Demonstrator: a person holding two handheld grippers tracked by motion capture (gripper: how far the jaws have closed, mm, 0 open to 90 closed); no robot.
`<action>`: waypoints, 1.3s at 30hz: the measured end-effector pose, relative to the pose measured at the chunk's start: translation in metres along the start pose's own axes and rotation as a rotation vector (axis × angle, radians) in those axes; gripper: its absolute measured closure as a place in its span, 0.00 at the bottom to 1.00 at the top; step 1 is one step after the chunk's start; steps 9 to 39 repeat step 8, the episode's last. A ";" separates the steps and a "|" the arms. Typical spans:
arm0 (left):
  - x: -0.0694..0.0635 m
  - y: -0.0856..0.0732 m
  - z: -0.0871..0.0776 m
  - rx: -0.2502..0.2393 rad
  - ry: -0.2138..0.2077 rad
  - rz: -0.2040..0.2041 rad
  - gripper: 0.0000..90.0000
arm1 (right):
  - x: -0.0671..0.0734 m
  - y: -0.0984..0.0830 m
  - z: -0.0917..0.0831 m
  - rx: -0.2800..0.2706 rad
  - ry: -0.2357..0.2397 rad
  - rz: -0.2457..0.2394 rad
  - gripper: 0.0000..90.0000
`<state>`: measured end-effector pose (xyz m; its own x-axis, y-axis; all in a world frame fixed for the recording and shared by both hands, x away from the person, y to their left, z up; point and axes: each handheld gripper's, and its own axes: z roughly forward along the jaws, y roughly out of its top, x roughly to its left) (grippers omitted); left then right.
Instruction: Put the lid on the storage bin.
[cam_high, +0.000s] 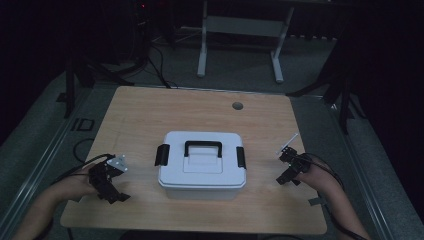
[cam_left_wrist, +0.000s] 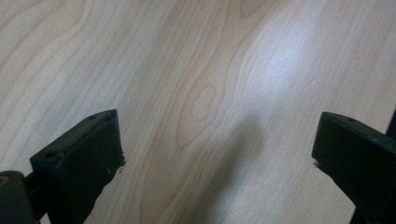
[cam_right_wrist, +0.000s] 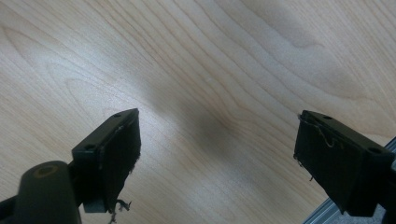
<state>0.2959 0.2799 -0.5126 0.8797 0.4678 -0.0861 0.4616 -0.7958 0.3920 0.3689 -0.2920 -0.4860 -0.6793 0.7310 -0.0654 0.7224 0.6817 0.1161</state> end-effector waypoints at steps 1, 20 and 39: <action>0.000 0.000 0.000 0.000 0.000 0.000 0.01 | 0.000 0.000 0.001 0.001 0.001 0.000 0.16; 0.000 -0.015 0.006 -0.026 0.014 -0.035 0.01 | -0.001 0.000 0.004 0.013 0.003 0.002 0.16; 0.000 -0.015 0.006 -0.026 0.014 -0.035 0.01 | -0.001 0.000 0.004 0.013 0.003 0.002 0.16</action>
